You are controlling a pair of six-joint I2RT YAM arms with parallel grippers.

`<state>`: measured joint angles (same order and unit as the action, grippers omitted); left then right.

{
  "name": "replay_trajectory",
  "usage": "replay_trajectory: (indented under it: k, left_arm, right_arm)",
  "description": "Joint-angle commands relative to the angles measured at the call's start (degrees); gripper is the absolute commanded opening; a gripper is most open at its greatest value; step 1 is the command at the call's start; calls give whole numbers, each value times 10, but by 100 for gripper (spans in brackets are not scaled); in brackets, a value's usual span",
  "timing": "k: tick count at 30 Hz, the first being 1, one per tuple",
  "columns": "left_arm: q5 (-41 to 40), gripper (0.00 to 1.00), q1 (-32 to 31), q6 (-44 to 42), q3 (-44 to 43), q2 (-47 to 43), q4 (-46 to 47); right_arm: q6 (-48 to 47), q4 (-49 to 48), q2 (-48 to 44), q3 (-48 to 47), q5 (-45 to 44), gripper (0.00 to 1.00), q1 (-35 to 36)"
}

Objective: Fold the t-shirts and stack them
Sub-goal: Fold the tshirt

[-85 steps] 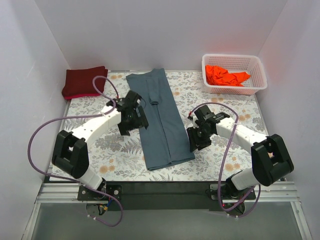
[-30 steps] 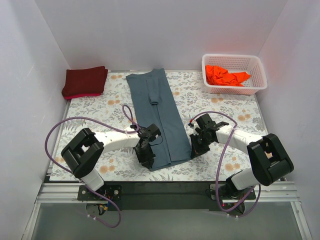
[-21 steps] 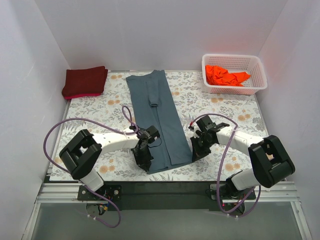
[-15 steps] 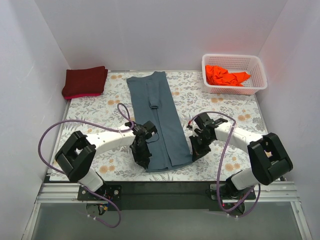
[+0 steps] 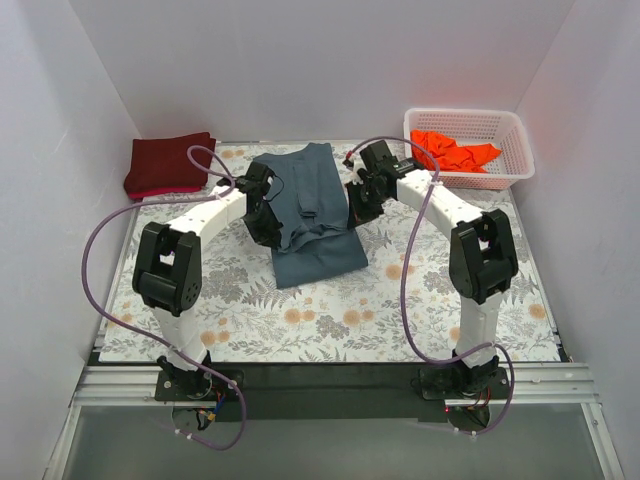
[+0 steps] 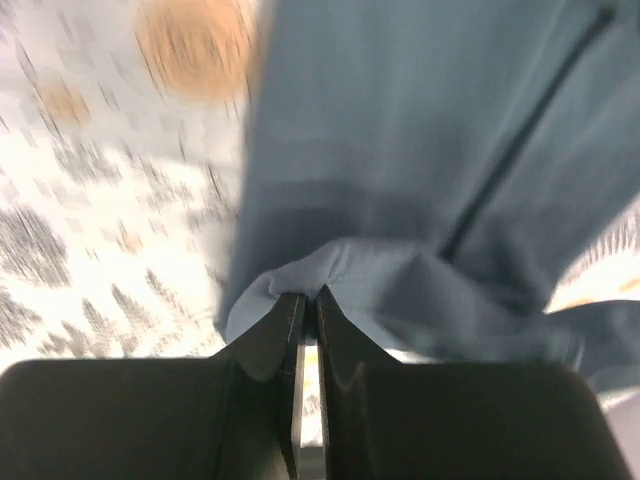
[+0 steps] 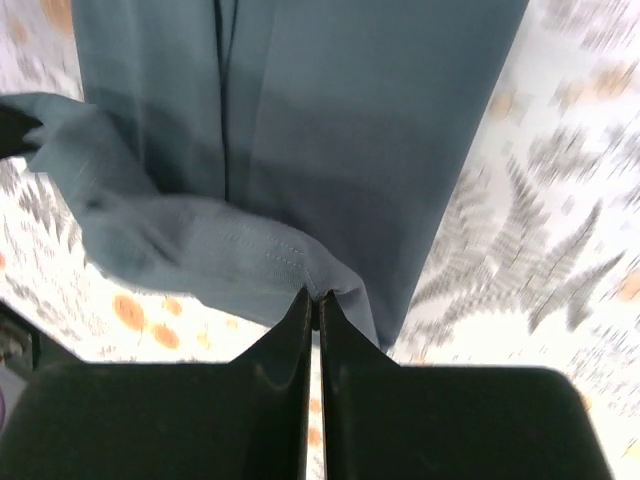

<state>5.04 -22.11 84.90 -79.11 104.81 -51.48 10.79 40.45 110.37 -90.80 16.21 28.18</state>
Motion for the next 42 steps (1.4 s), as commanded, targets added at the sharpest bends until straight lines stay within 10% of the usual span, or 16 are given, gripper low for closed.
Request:
replay_trajectory:
  k: [1, 34, 42]
  left_arm:
    - [-39, 0, 20, -47, -39, 15, 21]
    - [-117, 0, 73, -91, -44, 101, 242]
    - [-100, 58, 73, -107, -45, 56, 241]
  right_arm:
    - [-18, 6, 39, -80, -10, 1, -11]
    - [-32, -146, 174, -162, -21, 1, -49]
    - [-27, -145, 141, -169, -14, 45, -46]
